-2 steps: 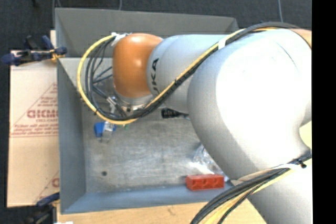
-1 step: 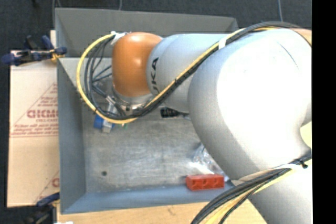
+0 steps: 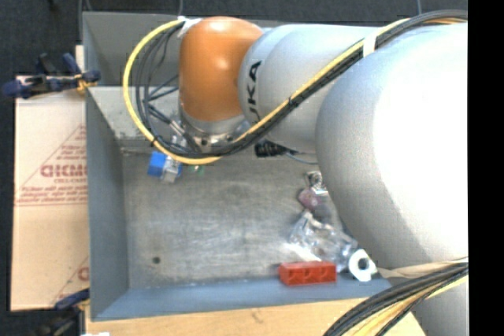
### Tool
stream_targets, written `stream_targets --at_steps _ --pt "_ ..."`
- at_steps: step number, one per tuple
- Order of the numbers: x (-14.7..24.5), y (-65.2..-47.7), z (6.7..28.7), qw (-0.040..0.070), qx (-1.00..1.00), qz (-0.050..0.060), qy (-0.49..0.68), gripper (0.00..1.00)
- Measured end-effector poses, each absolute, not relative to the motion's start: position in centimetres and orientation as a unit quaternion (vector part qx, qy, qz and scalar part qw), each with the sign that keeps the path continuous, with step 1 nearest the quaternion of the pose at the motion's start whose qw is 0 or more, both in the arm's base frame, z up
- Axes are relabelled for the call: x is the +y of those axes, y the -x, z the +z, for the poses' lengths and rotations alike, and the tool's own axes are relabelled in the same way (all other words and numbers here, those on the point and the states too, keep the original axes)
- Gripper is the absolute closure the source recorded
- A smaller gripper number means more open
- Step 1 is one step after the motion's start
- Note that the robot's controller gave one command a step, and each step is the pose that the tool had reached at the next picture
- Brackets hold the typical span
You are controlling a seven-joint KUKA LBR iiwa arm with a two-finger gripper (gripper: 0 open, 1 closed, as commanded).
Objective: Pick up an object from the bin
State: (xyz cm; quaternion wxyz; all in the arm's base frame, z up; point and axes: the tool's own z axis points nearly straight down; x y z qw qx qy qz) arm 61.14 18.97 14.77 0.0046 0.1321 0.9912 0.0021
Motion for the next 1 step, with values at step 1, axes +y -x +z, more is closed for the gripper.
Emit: stream_targets --at_steps 1 --pt "19.04 -62.02 22.59 0.006 0.991 0.003 -0.131 1.00"
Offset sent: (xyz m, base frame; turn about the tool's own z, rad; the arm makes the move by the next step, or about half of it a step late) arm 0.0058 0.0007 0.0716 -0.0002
